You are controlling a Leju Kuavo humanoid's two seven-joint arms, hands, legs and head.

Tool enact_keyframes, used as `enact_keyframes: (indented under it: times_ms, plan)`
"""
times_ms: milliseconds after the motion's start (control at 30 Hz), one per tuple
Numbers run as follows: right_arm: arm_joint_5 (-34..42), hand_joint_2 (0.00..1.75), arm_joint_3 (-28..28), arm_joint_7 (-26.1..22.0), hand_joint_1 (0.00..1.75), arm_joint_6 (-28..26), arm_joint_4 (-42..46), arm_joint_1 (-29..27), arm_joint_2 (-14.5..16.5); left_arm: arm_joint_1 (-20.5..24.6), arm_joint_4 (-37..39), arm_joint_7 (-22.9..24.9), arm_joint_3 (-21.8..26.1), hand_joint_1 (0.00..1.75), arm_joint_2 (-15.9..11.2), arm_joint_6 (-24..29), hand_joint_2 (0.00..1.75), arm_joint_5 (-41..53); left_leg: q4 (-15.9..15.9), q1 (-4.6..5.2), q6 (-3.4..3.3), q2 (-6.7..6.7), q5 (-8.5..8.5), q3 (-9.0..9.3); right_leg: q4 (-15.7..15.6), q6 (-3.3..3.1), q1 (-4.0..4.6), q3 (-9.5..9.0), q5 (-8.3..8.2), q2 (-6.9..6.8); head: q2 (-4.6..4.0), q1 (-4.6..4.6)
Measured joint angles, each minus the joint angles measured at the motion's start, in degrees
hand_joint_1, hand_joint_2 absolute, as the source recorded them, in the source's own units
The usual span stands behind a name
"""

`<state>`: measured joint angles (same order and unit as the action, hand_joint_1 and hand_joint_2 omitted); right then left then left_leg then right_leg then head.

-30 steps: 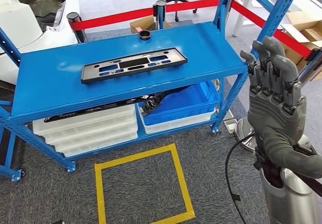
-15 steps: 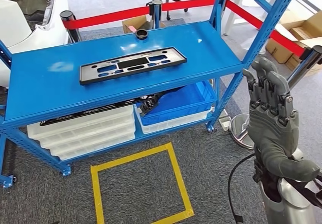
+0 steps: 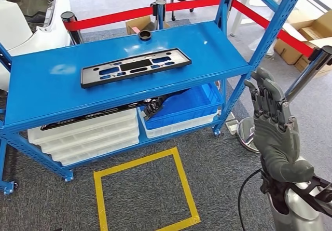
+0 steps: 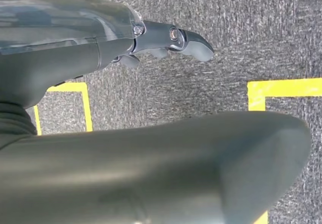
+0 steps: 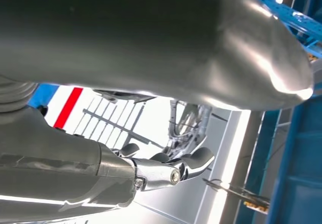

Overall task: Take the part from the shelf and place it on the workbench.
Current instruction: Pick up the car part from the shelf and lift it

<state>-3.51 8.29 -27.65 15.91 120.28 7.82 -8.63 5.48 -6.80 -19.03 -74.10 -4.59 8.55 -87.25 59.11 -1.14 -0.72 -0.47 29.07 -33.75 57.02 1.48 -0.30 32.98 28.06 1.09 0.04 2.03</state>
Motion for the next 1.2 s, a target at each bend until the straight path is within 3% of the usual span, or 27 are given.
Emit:
enact_keyframes:
  times_ms: [333, 467, 533, 633, 667, 700, 767, 833, 933, 1000, 1067, 1133, 1167, 1200]
  plan:
    - [-0.14, 0.00, 0.03, 0.52, 0.00, -0.27, -0.48, -0.21, 0.00, 0.00, 0.04, -0.17, 0.00, 0.00, 0.00, 0.00, 0.00, -0.01, 0.04, 0.02, -0.01, 0.00, -0.01, 0.03, 0.06, 0.09, -0.02, 0.05, -0.04, 0.01, 0.00, 0.01]
    - [-0.19, 0.00, 0.06, 0.53, 0.00, -0.31, -0.67, -0.35, -0.02, 0.07, 0.22, -0.20, 0.00, 0.00, 0.01, -0.01, 0.00, -0.02, -0.65, -0.05, -0.92, 0.14, -0.18, 0.53, 1.16, 1.10, -0.27, 0.17, -0.06, -0.06, 0.00, -0.01]
    - [-0.19, 0.00, 0.05, 0.53, 0.00, -0.31, -0.66, -0.30, -0.06, 0.12, 0.22, -0.21, 0.00, 0.00, 0.02, -0.07, 0.00, -0.02, -0.93, -0.33, -1.19, 0.30, -0.33, 1.00, 5.03, 1.40, -0.39, 1.93, 2.33, -0.26, 0.00, -0.02]
    - [-0.20, 0.00, 0.05, 0.61, 0.00, -0.31, -0.69, -0.50, -0.09, 0.08, 0.22, -0.23, 0.00, 0.00, 0.02, -0.11, 0.00, -0.02, -0.94, -0.37, -1.12, 0.38, -0.25, 1.08, 15.07, 1.71, -0.72, 7.12, 6.75, -0.43, 0.00, -0.02]
    - [-0.21, 0.00, 0.06, 0.66, 0.00, -0.31, -0.70, -0.59, -0.10, 0.05, 0.23, -0.23, 0.00, 0.00, 0.02, -0.12, 0.00, -0.02, -0.94, -0.41, -1.01, 0.39, -0.16, 1.16, 16.14, 1.86, -0.83, 7.82, 6.74, -0.48, 0.00, -0.02]
    - [-0.21, 0.00, 0.07, 0.69, 0.00, -0.31, -0.71, -0.64, -0.10, 0.03, 0.23, -0.23, 0.00, 0.00, 0.04, -0.14, 0.00, -0.02, -0.93, -0.50, -0.83, 0.38, -0.02, 1.33, 15.03, 2.05, -0.95, 7.44, 5.65, -0.56, 0.00, -0.02]
    - [-0.20, 0.00, 0.07, 0.70, 0.00, -0.31, -0.72, -0.62, -0.11, 0.01, 0.24, -0.23, 0.00, 0.00, 0.09, -0.17, 0.00, -0.02, -0.94, -0.74, -0.24, 0.35, 0.44, 1.95, 7.82, 2.37, -1.13, 4.09, 1.65, -0.87, 0.00, -0.02]
    - [-0.19, 0.00, 0.07, 0.71, 0.00, -0.31, -0.72, -0.57, -0.12, 0.05, 0.28, -0.25, 0.01, 0.00, 0.12, -0.17, 0.00, -0.02, -0.97, -0.81, 0.59, 0.35, 0.89, 2.38, 2.10, 1.64, -0.89, 1.55, 0.15, -1.23, 0.00, -0.01]
    - [-0.20, 0.00, 0.09, 0.71, 0.00, -0.30, -0.65, -0.72, -0.16, -0.01, 0.34, -0.29, 0.01, 0.00, 0.11, -0.17, 0.00, -0.02, -0.99, -0.74, 1.84, 0.45, 1.19, 2.95, 1.24, -0.27, -0.58, 0.99, 0.30, -1.28, 0.00, 0.03]
    - [-0.20, 0.00, 0.10, 0.69, 0.00, -0.28, -0.54, -0.64, -0.16, 0.10, 0.35, -0.29, 0.01, 0.00, 0.16, -0.19, 0.00, -0.02, 0.49, -0.81, 2.12, 0.50, 2.03, 2.65, 1.00, -1.06, -0.67, 0.25, 0.39, -1.25, 0.00, 0.07]
    - [-0.19, 0.00, 0.10, 0.68, 0.00, -0.28, -0.49, -0.49, -0.15, 0.26, 0.36, -0.29, 0.01, 0.00, 0.18, -0.20, 0.00, -0.02, 6.12, -0.72, 2.13, 0.51, 4.57, -0.37, 0.85, -1.74, -0.56, -0.33, 0.73, -1.24, 0.00, 0.09]
    - [-0.20, 0.00, 0.11, 0.68, 0.00, -0.28, -0.54, -0.53, -0.15, 0.13, 0.38, -0.29, 0.01, 0.00, 0.16, -0.20, 0.00, -0.02, 13.46, -0.44, 2.06, 0.50, 7.02, -5.06, 0.85, -2.25, -0.25, -0.77, 1.26, -1.09, 0.00, 0.09]
    - [-0.20, 0.00, 0.11, 0.68, 0.00, -0.28, -0.57, -0.58, -0.15, 0.01, 0.39, -0.29, 0.00, 0.00, 0.15, -0.20, 0.00, -0.02, 15.29, -0.27, 1.95, 0.50, 7.01, -6.66, 0.86, -2.39, -0.12, -1.13, 1.59, -0.97, 0.00, 0.10]
    - [-0.22, 0.00, 0.12, 0.68, 0.00, -0.29, -0.60, -0.61, -0.16, -0.10, 0.39, -0.30, 0.00, 0.00, 0.15, -0.20, 0.00, -0.02, 15.01, -0.12, 1.75, 0.50, 5.83, -7.25, 0.86, -2.44, 0.00, -1.63, 1.97, -0.82, 0.00, 0.10]
